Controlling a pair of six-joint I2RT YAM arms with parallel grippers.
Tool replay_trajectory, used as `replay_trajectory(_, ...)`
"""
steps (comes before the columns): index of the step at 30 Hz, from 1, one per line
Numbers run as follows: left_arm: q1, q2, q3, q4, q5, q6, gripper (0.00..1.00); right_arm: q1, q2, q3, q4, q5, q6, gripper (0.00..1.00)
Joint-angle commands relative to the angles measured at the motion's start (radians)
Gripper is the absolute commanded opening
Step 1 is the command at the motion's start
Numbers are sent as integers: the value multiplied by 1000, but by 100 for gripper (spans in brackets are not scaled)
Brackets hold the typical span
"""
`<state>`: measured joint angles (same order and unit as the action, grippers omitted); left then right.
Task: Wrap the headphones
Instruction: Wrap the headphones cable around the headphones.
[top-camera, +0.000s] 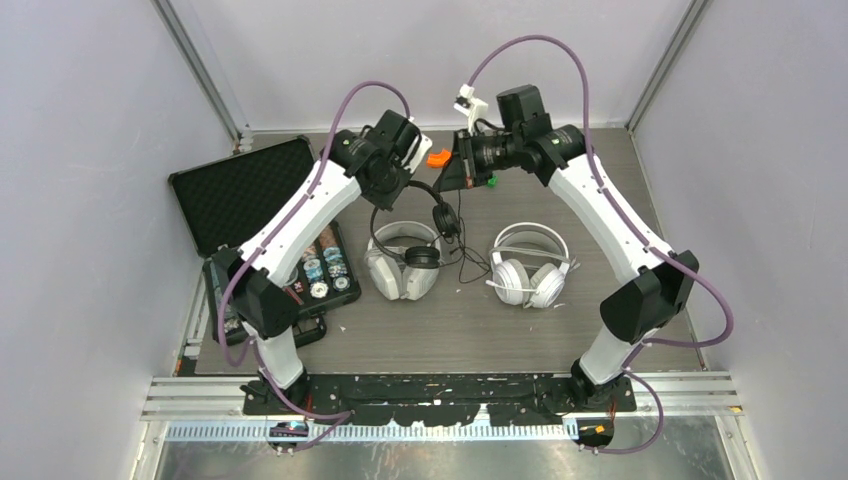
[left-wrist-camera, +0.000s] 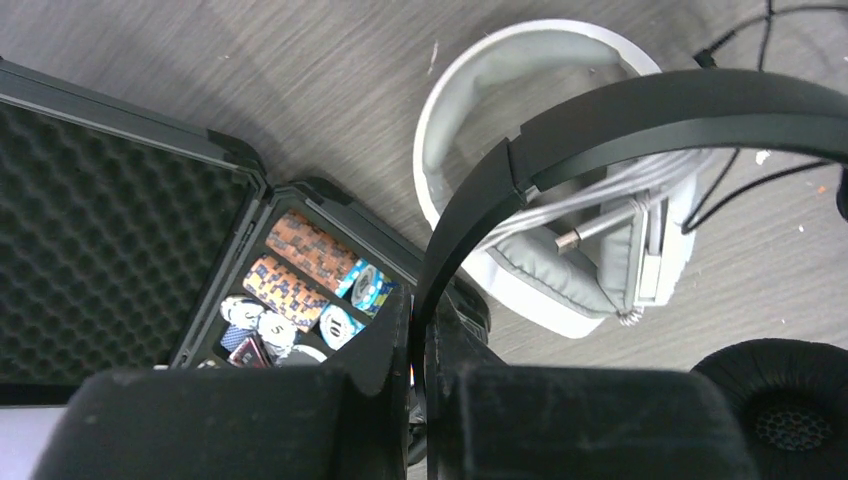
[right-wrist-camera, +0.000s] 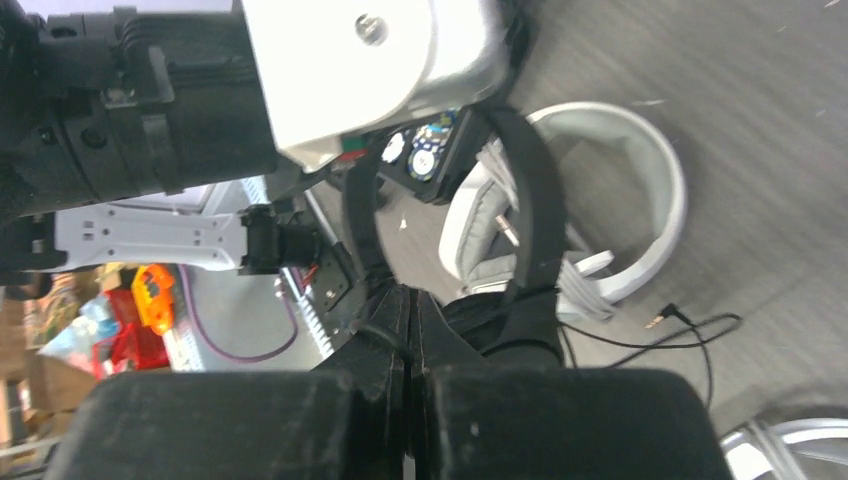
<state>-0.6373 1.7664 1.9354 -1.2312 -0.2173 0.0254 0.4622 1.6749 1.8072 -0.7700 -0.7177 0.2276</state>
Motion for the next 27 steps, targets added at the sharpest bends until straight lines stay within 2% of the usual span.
replay_trajectory(1,-5,49,99,-47,-99,-21,0,26,2,70,-58,-85,85,0)
replay_trajectory(10,-1,103,180,-19,-219,-89,0,26,28,80,-71,-87,176,0)
replay_trajectory(14,9,134,242,-21,-222,-121,0,26,43,91,-86,-72,193,0)
replay_trajectory(20,18,168,314,-42,-257,-126,0,26,65,180,-224,159,130,0)
replay_trajectory(27,25,178,321,-52,-262,-110,0,25,88,297,-294,305,107,0)
